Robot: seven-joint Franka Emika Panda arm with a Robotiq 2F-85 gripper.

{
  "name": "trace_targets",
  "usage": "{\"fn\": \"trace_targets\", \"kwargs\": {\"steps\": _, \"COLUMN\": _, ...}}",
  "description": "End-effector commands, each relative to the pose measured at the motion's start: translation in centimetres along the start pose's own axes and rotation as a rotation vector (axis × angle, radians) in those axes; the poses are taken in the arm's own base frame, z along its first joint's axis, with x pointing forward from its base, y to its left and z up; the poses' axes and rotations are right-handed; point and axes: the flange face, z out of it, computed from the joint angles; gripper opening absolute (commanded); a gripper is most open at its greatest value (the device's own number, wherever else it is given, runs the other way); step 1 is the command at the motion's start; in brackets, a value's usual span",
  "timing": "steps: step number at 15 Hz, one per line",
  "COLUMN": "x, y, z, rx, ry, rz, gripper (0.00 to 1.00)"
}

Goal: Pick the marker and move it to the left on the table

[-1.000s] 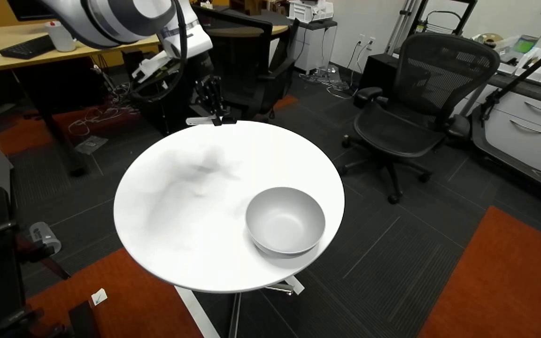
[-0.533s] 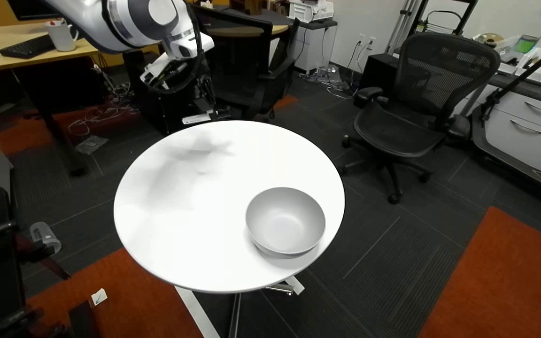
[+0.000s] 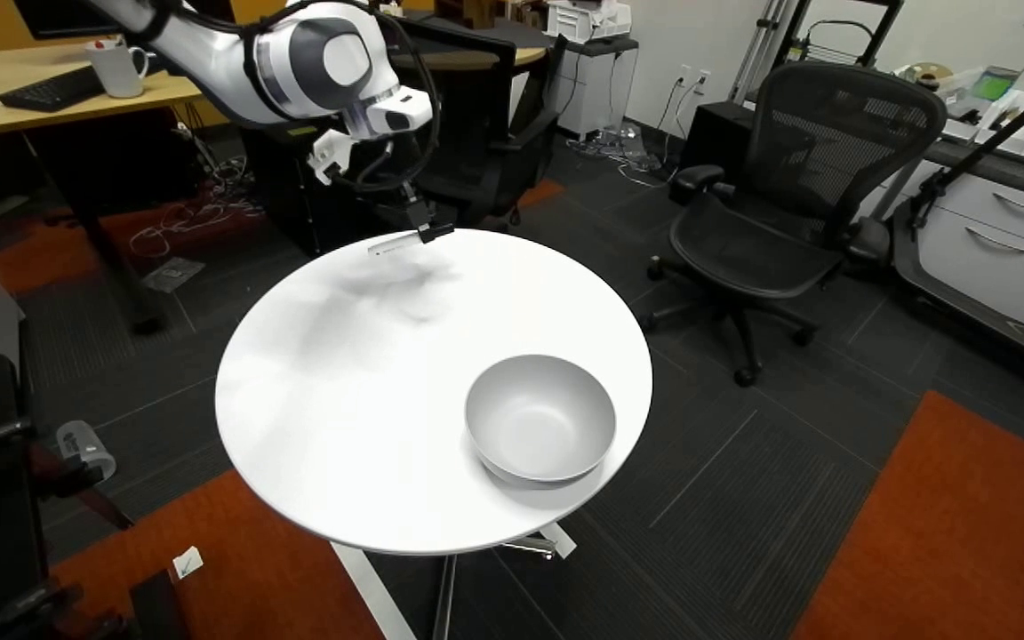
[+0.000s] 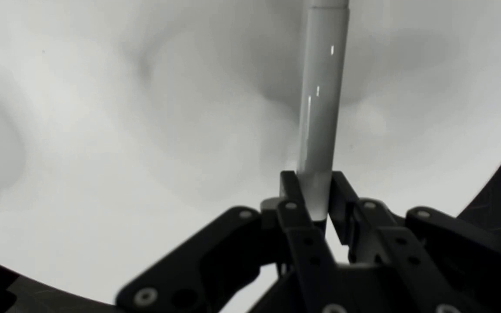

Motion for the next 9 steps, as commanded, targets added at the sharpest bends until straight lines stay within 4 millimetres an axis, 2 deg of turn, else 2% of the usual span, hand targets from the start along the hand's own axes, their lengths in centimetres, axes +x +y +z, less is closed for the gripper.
{"fn": "trace_targets", "kwargs": {"steps": 1, "x": 1.1, "y": -0.2, "z": 1.9, "rx": -0.002, "ry": -0.042, "rz": -0.070, "gripper": 0.05}}
{"fn": "trace_targets", "kwargs": {"steps": 5, "x": 1.5, "y": 0.0, "z": 3.4, "rx": -0.006, "ry": -0.062, "rz": -0.099, "gripper": 0.05}}
{"fn": "trace_targets", "kwargs": {"steps": 6, "x": 1.5, "y": 0.1, "z": 3.6, "rx": -0.016, "ry": -0.070, "rz": -0.110, "gripper": 0.17}}
{"fn": "trace_targets", "kwargs": {"steps": 7, "x": 1.6, "y": 0.2, "z": 3.6, "rx": -0.029, "ry": -0.070, "rz": -0.126, "gripper": 0.46}}
{"fn": "trace_targets", "kwargs": {"steps": 8, "x": 1.6, "y": 0.3, "z": 3.7, "rx": -0.042, "ry": -0.069, "rz": -0.128, "gripper": 0.47}}
{"fn": "trace_targets", "kwargs": {"steps": 9, "x": 1.7, "y": 0.5, "z": 3.7, "rx": -0.053, "ry": -0.067, "rz": -0.131, "gripper": 0.54}}
